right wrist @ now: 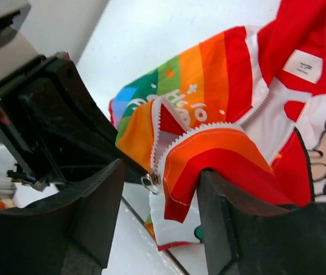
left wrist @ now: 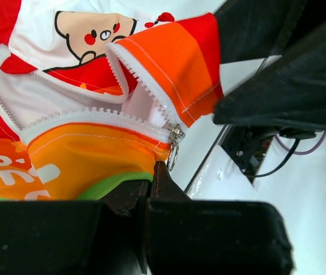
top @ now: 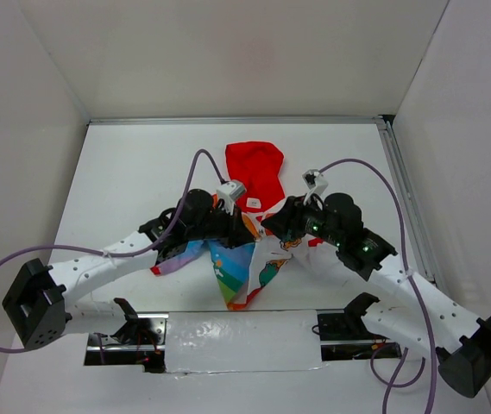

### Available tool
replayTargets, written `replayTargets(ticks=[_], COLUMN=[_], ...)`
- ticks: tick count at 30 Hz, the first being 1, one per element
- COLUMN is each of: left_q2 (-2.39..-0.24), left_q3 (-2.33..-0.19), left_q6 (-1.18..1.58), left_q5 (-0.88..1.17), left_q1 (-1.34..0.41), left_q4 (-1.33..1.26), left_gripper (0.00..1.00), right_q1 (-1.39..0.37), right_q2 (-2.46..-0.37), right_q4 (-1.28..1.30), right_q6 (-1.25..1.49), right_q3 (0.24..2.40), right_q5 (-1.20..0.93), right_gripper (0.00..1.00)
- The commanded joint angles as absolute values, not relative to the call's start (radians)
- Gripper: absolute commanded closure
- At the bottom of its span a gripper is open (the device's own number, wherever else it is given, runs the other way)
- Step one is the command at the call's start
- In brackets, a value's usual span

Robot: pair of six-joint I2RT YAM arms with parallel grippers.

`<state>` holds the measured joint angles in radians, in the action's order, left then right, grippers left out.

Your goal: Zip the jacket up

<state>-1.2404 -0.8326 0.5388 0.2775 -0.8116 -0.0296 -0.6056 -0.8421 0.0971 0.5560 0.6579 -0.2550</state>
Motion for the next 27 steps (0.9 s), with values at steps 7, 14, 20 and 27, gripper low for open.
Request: replayTargets(ticks=[7, 14, 20, 27], left_q2=[-1.201, -1.201, -1.207, -1.203], left_q3=[-0.879, -0.899, -0.917, -0.922], left_q6=[0.606, 0.615, 0.617, 0.614], left_q5=[0.35, 0.403, 0.428, 0.449], left_q1=[-0.744, -0.723, -0.713, -0.699], left_q4=[-0.018, -0.003, 0.043, 0.057], left_gripper=[1.0, 1.0, 1.0, 1.0], right_q1=[-0.754, -1.14, -1.33, -1.354], right_q2=[-0.825, -0.889, -1.118, -1.232], right_q4=[0.492, 0.615, 0.673, 0.594], right_q6=[0.448, 0.399, 0.379, 0.213], right_q3=[0.831, 0.928, 1.067, 1.091], right_q5=[0.09, 0.496, 0.864, 0.908], right_gripper=[0.27, 0.0, 0.01, 0.15])
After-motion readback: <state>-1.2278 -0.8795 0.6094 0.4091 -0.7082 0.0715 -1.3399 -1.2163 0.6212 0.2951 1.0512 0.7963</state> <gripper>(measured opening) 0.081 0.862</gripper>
